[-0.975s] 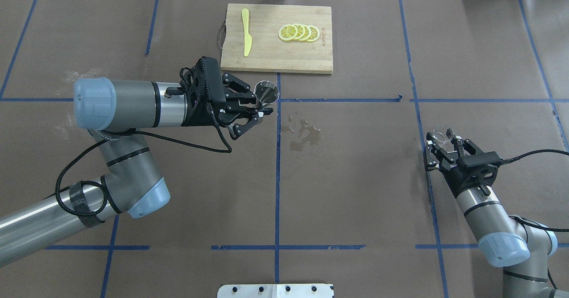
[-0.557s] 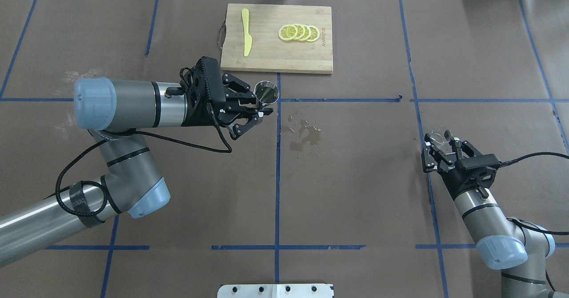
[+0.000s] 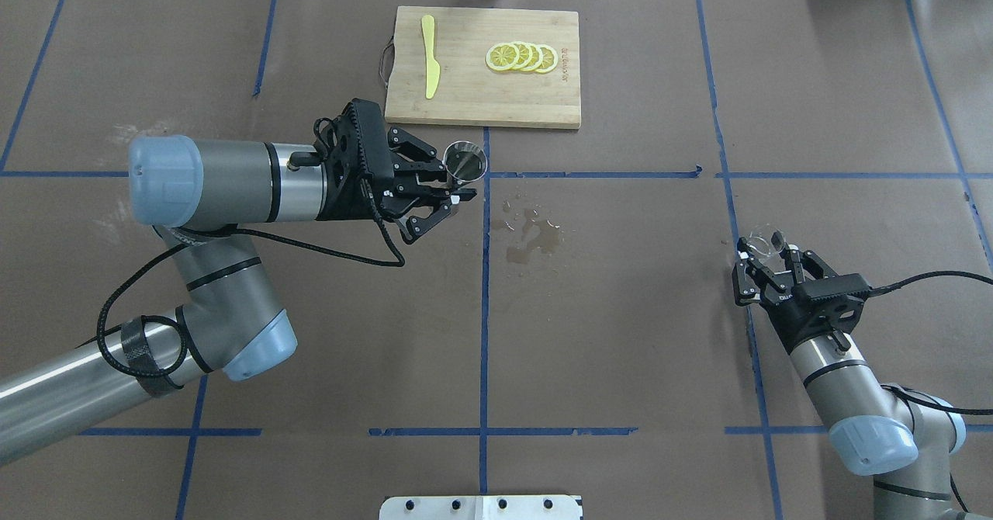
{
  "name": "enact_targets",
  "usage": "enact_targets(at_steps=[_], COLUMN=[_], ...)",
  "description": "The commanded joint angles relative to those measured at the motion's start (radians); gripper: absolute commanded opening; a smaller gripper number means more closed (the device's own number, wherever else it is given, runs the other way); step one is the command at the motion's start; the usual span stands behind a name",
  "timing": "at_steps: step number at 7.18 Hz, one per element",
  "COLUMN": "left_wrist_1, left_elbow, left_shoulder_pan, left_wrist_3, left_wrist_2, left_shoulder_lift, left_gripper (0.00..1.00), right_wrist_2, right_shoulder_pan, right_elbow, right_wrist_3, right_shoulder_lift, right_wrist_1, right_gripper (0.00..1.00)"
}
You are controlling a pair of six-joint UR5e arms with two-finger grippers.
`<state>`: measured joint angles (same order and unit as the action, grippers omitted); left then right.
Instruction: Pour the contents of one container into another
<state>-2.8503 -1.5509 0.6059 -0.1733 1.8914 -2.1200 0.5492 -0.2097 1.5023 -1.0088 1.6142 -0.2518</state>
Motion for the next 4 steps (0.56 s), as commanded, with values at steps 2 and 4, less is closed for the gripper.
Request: enact_targets(at_steps=[2,4], left_wrist_1=[0.000,0.000], left_elbow=[0.000,0.000], left_shoulder_pan=[0.000,0.000], left_wrist_3=[0.000,0.000], left_wrist_2=[-0.005,-0.005], left_shoulder_lift=[-0.002,-0.002], left_gripper=[0.00,0.00], right_wrist_2=[0.000,0.001], right_shoulder_pan=[0.001,0.003], right_elbow=[-0.001,-0.002], right_wrist_3=[-0.005,-0.005], right_shoulder_lift=[0.001,0.001], right_wrist_1=[0.000,0.000], right_gripper=[0.48,0.62])
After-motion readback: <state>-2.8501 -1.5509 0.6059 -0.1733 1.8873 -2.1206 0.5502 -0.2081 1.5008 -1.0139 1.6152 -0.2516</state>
